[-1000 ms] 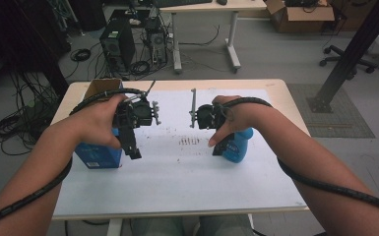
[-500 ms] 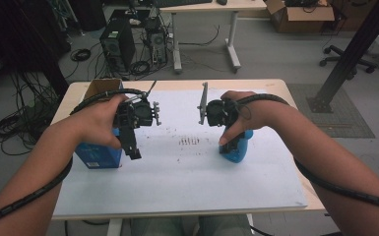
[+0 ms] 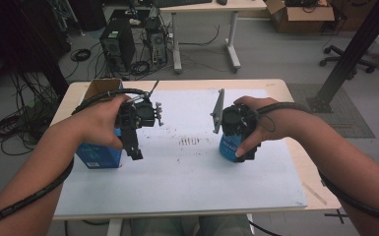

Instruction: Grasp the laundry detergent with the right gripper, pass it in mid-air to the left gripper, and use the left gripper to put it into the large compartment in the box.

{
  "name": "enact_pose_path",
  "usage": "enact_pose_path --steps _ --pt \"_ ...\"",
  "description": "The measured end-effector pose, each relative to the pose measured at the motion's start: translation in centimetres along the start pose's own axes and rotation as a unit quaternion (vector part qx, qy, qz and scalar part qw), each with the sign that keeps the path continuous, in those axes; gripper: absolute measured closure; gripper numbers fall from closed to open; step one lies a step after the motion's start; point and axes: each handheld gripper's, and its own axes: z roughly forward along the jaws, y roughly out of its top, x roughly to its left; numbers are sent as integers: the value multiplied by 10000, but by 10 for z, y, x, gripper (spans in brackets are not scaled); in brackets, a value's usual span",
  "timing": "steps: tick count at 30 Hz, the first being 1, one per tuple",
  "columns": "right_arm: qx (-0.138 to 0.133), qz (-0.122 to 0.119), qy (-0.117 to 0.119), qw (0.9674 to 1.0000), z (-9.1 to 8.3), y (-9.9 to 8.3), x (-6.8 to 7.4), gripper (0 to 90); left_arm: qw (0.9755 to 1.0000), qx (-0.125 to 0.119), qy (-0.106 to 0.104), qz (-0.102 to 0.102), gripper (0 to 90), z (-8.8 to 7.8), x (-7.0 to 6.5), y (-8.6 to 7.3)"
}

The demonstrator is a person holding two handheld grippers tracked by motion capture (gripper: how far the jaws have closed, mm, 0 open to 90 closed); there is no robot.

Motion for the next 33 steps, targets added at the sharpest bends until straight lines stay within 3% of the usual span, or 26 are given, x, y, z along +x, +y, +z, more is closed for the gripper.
enact_pose_path --steps 10,20,24,26,33 --pt "-82 172 -14 9998 -3 -28 17 36 10000 -58 11 50 2 -4 -2 4" --pt "-158 638 30 9978 6 -67 20 36 10000 -16 20 58 2 -5 -2 7" --pt "-205 866 50 9960 9 -85 21 36 10000 -8 20 66 2 -5 -2 8" --pt "-261 867 35 9959 11 -89 21 36 10000 -6 16 66 2 -4 -2 8" --pt "-501 1261 -15 9907 24 -119 22 36 10000 47 11 84 2 -4 -3 7"
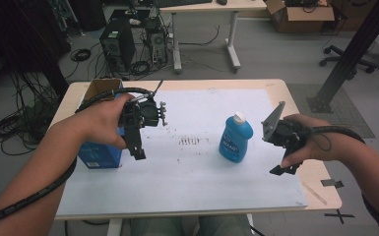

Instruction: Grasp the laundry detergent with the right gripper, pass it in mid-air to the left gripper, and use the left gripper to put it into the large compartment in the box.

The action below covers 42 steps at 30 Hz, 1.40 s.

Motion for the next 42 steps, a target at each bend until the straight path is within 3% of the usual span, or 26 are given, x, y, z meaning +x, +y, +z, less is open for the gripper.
enact_pose_path --steps 2,7,15,21,23,26,32,38,42 --pt "-165 169 -17 9997 4 -9 -1 37 10000 -22 26 -14 2 -1 0 0" --pt "-420 313 -135 9985 11 -18 -2 35 10000 -34 14 7 2 -1 0 1" --pt "-931 514 -308 9938 22 -31 -4 33 10000 -20 -19 9 2 2 1 3" --pt "-1376 697 -453 9870 34 -41 -5 32 10000 -23 -55 1 2 7 2 3" --pt "-1411 711 -477 9863 35 -42 -5 32 10000 -13 -66 -6 2 8 2 4" --pt "-1605 813 -527 9823 42 -46 -6 31 10000 -1 -77 0 2 9 2 4" --pt "-1794 932 -586 9776 48 -51 -8 29 10000 18 -83 -2 2 9 2 3" --pt "-2247 1030 -780 9658 56 -54 -9 24 9999 19 -107 1 2 12 3 3" --pt "-2342 1067 -787 9631 61 -54 -10 24 9999 12 -115 31 2 12 3 4"
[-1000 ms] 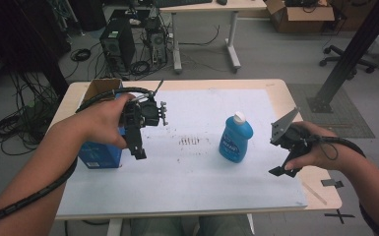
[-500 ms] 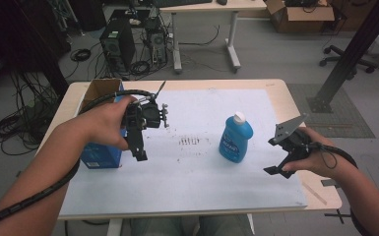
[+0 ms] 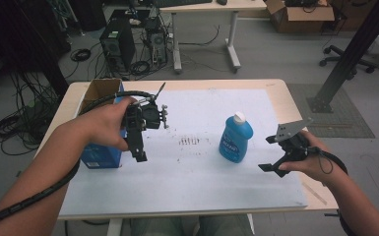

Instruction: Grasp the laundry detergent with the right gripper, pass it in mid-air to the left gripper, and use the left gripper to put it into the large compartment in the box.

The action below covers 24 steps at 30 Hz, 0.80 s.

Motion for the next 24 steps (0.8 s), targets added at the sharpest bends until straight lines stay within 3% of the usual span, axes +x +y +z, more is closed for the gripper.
enact_pose_path --steps 9,16,24 --pt "-376 189 -68 9991 11 -8 0 22 10000 3 44 30 2 0 0 1" --pt "-701 363 -189 9967 22 -16 -3 16 10000 4 33 36 2 0 -1 2" --pt "-1035 529 -156 9931 31 -23 -5 13 10000 6 50 28 2 -1 -2 3"
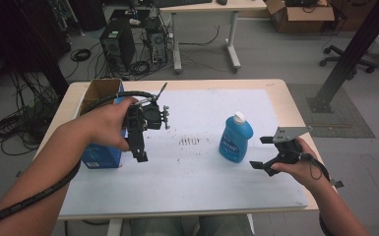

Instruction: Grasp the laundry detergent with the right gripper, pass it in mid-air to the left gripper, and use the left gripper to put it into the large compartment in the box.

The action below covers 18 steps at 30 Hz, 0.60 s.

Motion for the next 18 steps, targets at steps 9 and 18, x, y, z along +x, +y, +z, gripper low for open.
enact_pose_path --steps 9,18 --pt "-271 249 -28 9993 7 -9 -4 7 10000 12 2 7 2 -1 -1 1" --pt "-509 359 17 9981 21 -13 -5 7 10000 7 -2 5 2 0 -2 1"
